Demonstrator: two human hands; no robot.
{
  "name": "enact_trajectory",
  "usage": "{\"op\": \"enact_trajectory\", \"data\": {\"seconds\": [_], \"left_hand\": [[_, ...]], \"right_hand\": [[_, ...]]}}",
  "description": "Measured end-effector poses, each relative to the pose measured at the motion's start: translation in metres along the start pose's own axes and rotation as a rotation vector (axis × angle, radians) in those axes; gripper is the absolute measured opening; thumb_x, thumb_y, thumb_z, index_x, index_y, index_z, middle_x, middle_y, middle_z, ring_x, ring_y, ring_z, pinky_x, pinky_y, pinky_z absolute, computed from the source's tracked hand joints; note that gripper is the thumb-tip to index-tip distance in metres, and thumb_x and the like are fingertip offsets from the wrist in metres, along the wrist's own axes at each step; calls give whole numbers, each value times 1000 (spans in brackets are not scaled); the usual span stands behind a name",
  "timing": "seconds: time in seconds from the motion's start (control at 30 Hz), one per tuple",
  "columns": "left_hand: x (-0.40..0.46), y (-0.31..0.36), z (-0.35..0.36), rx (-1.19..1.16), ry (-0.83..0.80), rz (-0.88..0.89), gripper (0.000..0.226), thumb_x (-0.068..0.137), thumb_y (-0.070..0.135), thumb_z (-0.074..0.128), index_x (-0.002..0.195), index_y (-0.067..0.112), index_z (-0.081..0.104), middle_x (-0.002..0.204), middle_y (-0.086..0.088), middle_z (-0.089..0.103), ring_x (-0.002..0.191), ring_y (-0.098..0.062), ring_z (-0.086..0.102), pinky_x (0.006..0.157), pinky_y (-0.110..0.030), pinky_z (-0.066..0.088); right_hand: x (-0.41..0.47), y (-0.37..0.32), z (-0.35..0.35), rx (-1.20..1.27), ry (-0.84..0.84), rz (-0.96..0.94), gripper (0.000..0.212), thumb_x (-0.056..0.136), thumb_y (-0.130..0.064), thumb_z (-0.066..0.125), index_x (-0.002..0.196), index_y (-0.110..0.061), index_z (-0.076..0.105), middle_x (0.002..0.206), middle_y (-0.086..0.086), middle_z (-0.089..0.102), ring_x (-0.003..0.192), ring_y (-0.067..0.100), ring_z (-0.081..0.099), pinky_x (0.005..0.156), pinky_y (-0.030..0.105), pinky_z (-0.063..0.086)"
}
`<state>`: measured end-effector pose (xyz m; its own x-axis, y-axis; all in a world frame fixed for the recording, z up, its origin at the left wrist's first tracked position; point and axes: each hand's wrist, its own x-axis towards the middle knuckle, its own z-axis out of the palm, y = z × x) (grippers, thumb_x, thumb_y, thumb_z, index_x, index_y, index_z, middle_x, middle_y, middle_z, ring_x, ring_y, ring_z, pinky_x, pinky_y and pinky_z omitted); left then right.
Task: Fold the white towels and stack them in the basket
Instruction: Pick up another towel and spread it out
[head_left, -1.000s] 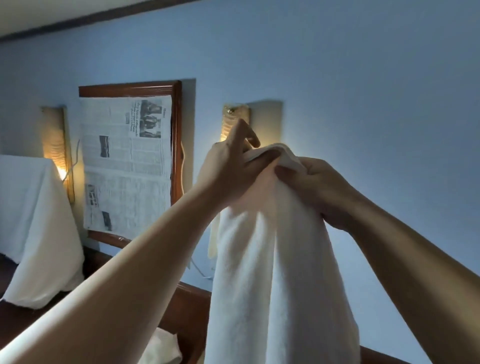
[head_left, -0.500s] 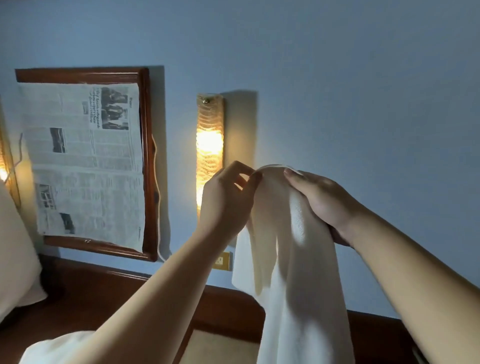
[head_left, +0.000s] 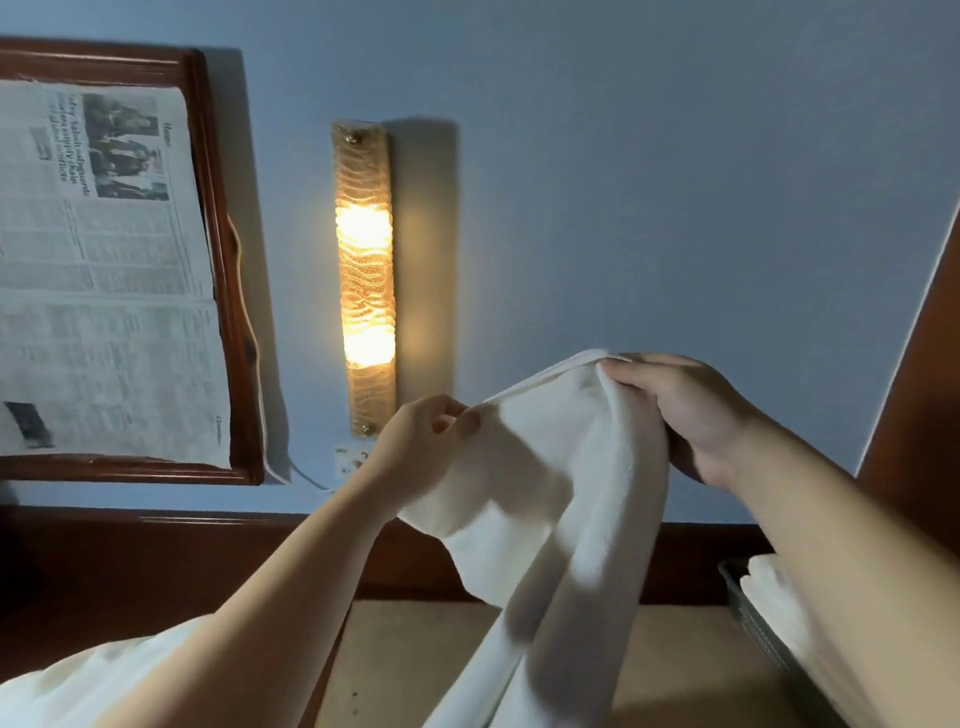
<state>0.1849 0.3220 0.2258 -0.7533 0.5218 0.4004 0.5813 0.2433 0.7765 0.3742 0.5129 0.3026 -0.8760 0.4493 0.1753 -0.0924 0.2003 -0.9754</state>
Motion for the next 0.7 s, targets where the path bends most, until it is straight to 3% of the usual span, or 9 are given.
{"op": "enact_trajectory", "data": {"seconds": [0.1, 0.17, 0.27, 0.33, 0.43, 0.5, 0.6, 0.63, 0.7], "left_hand": [[-7, 3, -3, -43, 60, 35, 16, 101, 48, 61, 100, 36, 72, 87, 10, 72, 81, -15, 67, 62, -29, 47], [-9, 17, -8, -45, 101, 122, 12, 101, 46, 61, 99, 39, 71, 79, 5, 71, 75, -15, 66, 62, -32, 50], [-14, 59, -16, -22, 79, 314, 10, 101, 40, 63, 101, 40, 73, 75, 15, 70, 70, 2, 61, 60, -16, 43], [-17, 87, -18, -10, 29, 432, 11, 100, 36, 67, 101, 38, 78, 78, 27, 70, 78, 8, 63, 65, -11, 41], [-21, 105, -9, 111, 1, 548, 8, 95, 42, 72, 97, 41, 79, 86, 22, 74, 85, 0, 66, 74, -26, 53], [-27, 104, 2, 139, 106, 494, 18, 89, 55, 74, 91, 37, 75, 82, 15, 72, 81, -3, 63, 72, -31, 54], [-44, 93, 25, 245, 443, 460, 50, 80, 73, 71, 75, 25, 57, 75, 12, 59, 79, -15, 48, 70, -31, 40], [-52, 90, 32, 283, 490, 429, 56, 81, 76, 67, 69, 24, 53, 70, 10, 56, 74, -17, 47, 68, -32, 38], [-67, 91, 46, 251, 414, 266, 60, 85, 76, 62, 60, 23, 52, 56, 9, 53, 60, -15, 51, 57, -30, 38]], "right_hand": [[-14, 6, -2, -89, -29, 57, 37, 90, -30, 68, 113, -1, 70, 117, 25, 71, 103, 33, 71, 90, 45, 48], [-24, 6, 3, -194, -72, 47, 28, 89, -28, 72, 110, -9, 71, 114, 15, 74, 102, 31, 72, 87, 41, 48], [-36, 0, 19, -297, -151, -17, 17, 96, -34, 72, 111, -26, 73, 104, 2, 78, 100, 23, 75, 85, 36, 54], [-39, -8, 28, -317, -165, -48, 19, 101, -37, 65, 115, -24, 69, 97, 4, 78, 86, 23, 76, 70, 38, 57], [-41, -18, 25, -386, -87, -118, 26, 106, -36, 58, 107, -13, 71, 85, 8, 73, 71, 24, 70, 56, 35, 55], [-44, -17, 19, -415, -52, -110, 28, 107, -32, 58, 103, -8, 72, 82, 10, 72, 68, 24, 69, 55, 33, 55], [-49, -9, 10, -354, -41, -54, 27, 108, -24, 57, 98, -3, 72, 81, 15, 71, 68, 26, 70, 55, 34, 56], [-52, -6, 8, -313, -44, -31, 28, 108, -24, 57, 99, -3, 73, 83, 17, 72, 69, 28, 71, 56, 35, 56], [-58, 0, 5, -210, -69, 19, 28, 108, -24, 57, 103, -5, 77, 92, 21, 75, 76, 32, 73, 60, 37, 58]]}}
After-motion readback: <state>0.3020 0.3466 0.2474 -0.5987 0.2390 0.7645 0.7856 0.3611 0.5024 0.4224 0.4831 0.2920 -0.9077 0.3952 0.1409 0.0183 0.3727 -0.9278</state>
